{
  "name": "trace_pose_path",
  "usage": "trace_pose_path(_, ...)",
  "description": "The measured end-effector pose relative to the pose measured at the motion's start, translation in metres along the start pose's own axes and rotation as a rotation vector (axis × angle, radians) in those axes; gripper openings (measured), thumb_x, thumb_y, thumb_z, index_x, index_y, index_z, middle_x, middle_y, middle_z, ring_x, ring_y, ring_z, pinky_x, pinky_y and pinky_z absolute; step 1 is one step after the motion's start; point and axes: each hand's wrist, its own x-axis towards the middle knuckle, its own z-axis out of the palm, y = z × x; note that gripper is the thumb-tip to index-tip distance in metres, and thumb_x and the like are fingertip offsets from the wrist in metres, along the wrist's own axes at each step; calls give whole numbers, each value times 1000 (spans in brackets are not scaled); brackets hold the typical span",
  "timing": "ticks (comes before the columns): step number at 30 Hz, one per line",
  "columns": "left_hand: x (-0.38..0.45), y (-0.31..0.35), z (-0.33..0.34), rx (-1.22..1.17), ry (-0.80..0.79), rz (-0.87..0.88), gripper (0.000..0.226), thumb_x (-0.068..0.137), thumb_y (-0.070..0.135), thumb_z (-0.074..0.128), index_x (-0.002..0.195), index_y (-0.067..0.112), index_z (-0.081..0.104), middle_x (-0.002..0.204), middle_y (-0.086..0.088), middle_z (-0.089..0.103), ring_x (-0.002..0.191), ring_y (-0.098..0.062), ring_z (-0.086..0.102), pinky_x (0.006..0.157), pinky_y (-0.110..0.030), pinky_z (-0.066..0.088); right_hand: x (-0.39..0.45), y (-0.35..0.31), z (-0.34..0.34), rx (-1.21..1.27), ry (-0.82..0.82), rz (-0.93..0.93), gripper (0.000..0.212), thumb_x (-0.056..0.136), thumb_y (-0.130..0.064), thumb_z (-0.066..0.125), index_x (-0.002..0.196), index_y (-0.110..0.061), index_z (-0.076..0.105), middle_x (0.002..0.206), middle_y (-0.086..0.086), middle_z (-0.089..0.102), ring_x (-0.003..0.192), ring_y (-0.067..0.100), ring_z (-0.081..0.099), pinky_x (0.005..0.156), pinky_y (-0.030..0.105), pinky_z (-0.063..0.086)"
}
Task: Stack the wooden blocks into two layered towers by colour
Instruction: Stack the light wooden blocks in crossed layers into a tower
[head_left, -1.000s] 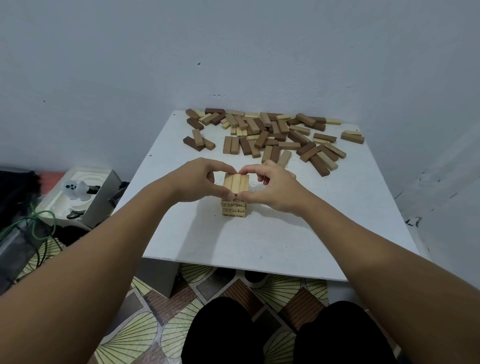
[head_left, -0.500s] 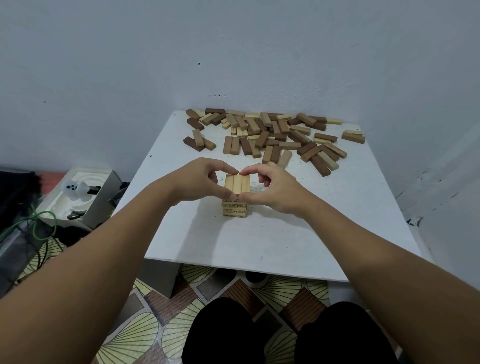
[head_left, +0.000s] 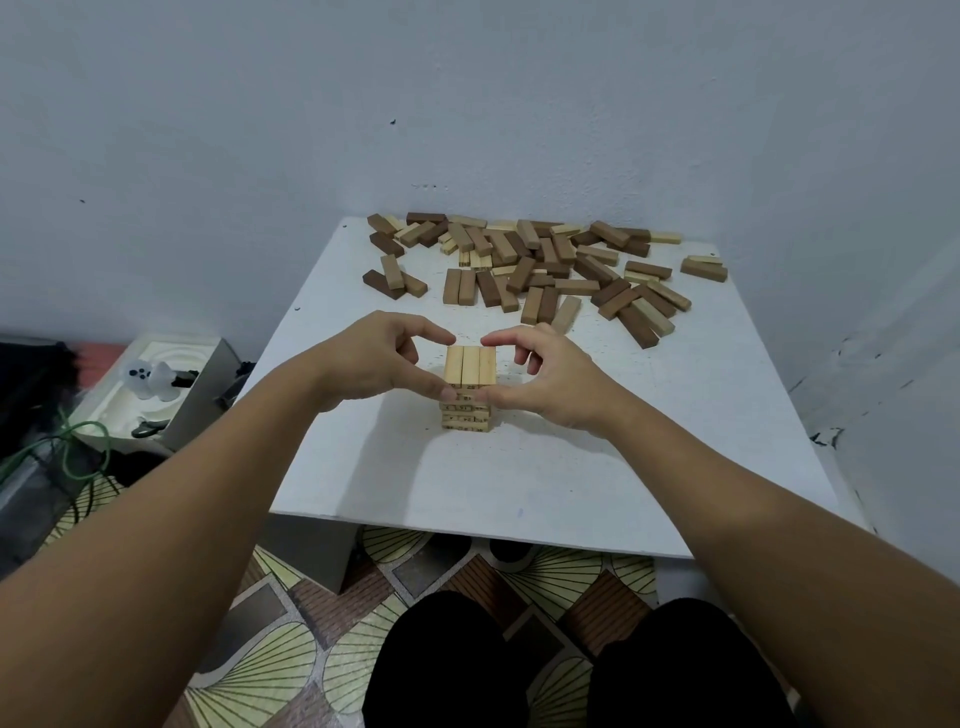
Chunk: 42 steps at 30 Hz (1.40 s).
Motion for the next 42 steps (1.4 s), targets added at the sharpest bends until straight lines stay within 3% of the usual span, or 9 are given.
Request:
trace_pose_path(6, 2, -1, 0, -17, 3, -3, 56, 74, 25, 93, 125, 33, 70, 71, 3, 43, 71, -15, 39, 57, -27, 31, 0, -2, -1, 32, 7, -16, 57, 76, -49, 88, 128, -43, 65, 109, -7, 49, 95, 10, 48, 89, 36, 51)
trace_pose_path(13, 2, -1, 1, -24, -5, 0, 54, 78, 23, 90, 127, 33, 69, 71, 2, 46, 73, -16, 40, 58, -27, 32, 0, -1, 1, 40, 12, -20, 55, 74, -50, 89, 123, -44, 64, 109, -8, 49, 95, 10, 47, 83, 31, 48)
trace_pose_path(19, 3, -1, 1, -23, -10, -6, 54, 78, 23, 90, 127, 32, 69, 74, 1, 45, 73, -15, 41, 58, -24, 34, 1, -1, 1, 33, 11, -16, 56, 74, -52, 88, 124, -44, 64, 109, -9, 49, 96, 10, 48, 88, 38, 52)
trace_pose_path(25, 1, -2, 0, -4, -21, -17, 62, 77, 23, 91, 132, 34, 65, 84, -3, 47, 78, -17, 44, 55, -22, 35, 1, 2, -1, 3, 3, -25, 66, 71, -60, 86, 131, -46, 62, 110, -10, 49, 96, 11, 48, 90, 41, 53)
trace_pose_path(30, 0, -4, -1, -8, -21, -22, 65, 76, 23, 92, 134, 33, 64, 86, -5, 47, 82, -20, 46, 63, -28, 38, -2, 4, -1, 9, -13, -10, 78, 61, -72, 81, 132, -48, 59, 114, -11, 50, 99, 11, 49, 91, 41, 54)
trace_pose_path(37, -3, -2, -2, -6, -2, -21, 60, 77, 25, 91, 131, 34, 66, 86, -6, 47, 79, -19, 44, 60, -25, 37, -3, 0, -2, 29, -9, -20, 65, 73, -56, 87, 132, -43, 62, 113, -10, 49, 96, 10, 48, 90, 37, 53)
trace_pose_path(42, -3, 1, -1, -13, -1, -26, 61, 77, 24, 91, 131, 34, 66, 87, -7, 49, 82, -20, 48, 66, -28, 41, -1, 2, -2, 15, -6, -23, 70, 72, -60, 86, 135, -46, 59, 110, -11, 48, 95, 9, 48, 87, 34, 52)
